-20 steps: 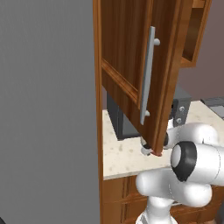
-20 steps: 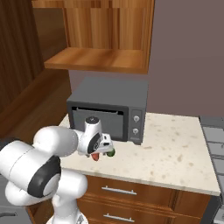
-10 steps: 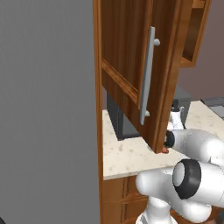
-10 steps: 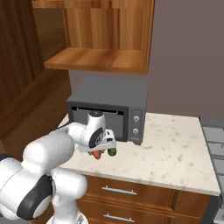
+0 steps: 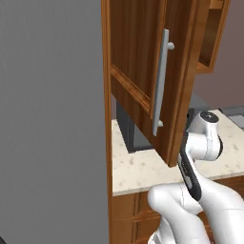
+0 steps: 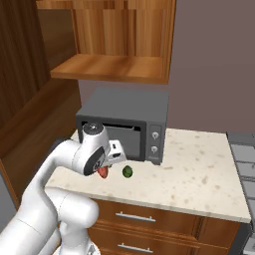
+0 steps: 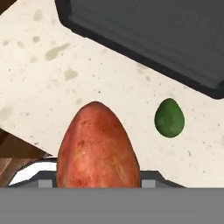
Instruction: Pick the sweet potato, avocado from the counter and place them in the cabinet. Then close the cabinet.
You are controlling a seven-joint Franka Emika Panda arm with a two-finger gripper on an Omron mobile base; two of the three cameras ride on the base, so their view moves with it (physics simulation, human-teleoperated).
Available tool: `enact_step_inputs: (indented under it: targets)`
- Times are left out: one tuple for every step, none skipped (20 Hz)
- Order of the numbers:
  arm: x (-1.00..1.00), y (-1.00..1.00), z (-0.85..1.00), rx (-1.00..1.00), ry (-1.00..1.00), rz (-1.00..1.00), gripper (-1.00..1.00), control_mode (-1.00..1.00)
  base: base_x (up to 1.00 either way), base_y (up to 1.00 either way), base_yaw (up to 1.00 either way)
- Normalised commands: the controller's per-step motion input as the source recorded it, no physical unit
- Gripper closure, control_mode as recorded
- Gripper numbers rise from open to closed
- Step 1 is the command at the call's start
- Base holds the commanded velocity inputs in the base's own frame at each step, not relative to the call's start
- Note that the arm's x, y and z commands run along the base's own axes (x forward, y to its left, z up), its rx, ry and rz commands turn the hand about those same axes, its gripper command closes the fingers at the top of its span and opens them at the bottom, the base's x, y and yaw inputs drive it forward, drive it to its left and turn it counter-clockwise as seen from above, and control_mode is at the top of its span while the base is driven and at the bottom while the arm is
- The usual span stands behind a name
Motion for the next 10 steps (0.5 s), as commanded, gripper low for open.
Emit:
enact_step_inputs:
  targets:
    - [-0.09,0.04,1.00,0.04,-0.16,0.01,1.00,-1.00,0.00,0.00,0.00]
    - [-0.05,0.00,1.00,0.04,-0.19,0.00,1.00,-1.00,0.00,0.00,0.00]
    - [0.00,0.00,1.00,0.05,-0.16,0.00,1.00,-1.00,0.00,0.00,0.00]
    - [0.00,0.00,1.00,0.05,-0.22,0.00,1.00,-1.00,0.00,0.00,0.00]
    - [0.00,0.00,1.00,0.05,-0.25,0.00,1.00,-1.00,0.00,0.00,0.00]
    - [0.00,0.00,1.00,0.09,-0.20,0.00,1.00,-1.00,0.00,0.00,0.00]
    - [0.00,0.00,1.00,0.11,-0.19,0.00,1.00,-1.00,0.00,0.00,0.00]
    - [0.00,0.00,1.00,0.12,-0.16,0.00,1.00,-1.00,0.00,0.00,0.00]
    - [0.00,0.00,1.00,0.12,-0.14,0.00,1.00,-1.00,0.00,0.00,0.00]
    - [0.00,0.00,1.00,0.13,-0.11,0.00,1.00,-1.00,0.00,0.00,0.00]
